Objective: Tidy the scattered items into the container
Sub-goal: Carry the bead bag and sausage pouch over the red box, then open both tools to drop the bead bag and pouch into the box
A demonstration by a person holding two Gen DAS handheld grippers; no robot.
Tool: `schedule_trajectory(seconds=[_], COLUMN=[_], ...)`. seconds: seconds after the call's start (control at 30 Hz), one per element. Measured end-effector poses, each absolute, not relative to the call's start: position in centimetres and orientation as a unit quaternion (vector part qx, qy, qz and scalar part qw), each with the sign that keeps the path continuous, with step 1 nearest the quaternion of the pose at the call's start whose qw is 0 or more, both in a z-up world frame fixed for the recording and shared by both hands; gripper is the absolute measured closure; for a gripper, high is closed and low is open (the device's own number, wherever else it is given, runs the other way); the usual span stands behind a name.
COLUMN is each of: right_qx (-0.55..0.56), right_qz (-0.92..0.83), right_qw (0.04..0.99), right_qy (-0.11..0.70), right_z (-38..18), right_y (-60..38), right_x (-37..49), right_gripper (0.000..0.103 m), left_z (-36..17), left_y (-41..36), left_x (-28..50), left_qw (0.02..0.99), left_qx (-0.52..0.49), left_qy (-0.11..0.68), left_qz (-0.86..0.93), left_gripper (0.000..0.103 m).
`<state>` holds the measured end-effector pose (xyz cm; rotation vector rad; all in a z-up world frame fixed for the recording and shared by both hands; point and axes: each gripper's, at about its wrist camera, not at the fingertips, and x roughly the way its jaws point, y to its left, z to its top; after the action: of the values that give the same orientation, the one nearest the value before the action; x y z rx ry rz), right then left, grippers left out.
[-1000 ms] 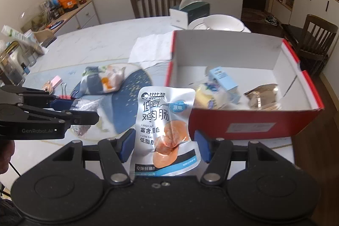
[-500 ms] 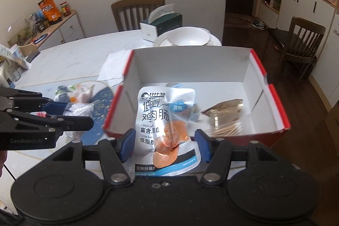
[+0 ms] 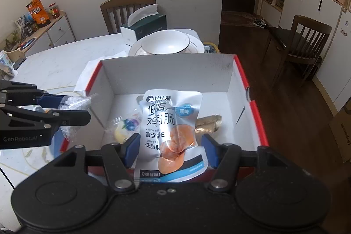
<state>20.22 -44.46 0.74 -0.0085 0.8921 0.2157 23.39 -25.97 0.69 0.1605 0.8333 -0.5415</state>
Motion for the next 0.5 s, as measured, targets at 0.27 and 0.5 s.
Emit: schedule_trajectory(seconds=[0.27,0.5], right_qx=[-0.017,-0.034], right_qz=[0.108,0.113], right_qw=[0.891,0.880], right_qy=[0.442,0.460], right_z=[0.0,-1.3], right_y=[-45.8,-46.3], right_x=[23.1,26.6], right_gripper=[0.043,0.043], left_z=[-1.1,-2.6], left_y=[-28.8,-31.1], left_x=[26.2,28.5], left_qw=[0.868,0.854], left_qx=[0.118,0.150], left_qy=[0.409,0.425], left_qz=[-0.254,-0.259], left_gripper=[0.066,0.066])
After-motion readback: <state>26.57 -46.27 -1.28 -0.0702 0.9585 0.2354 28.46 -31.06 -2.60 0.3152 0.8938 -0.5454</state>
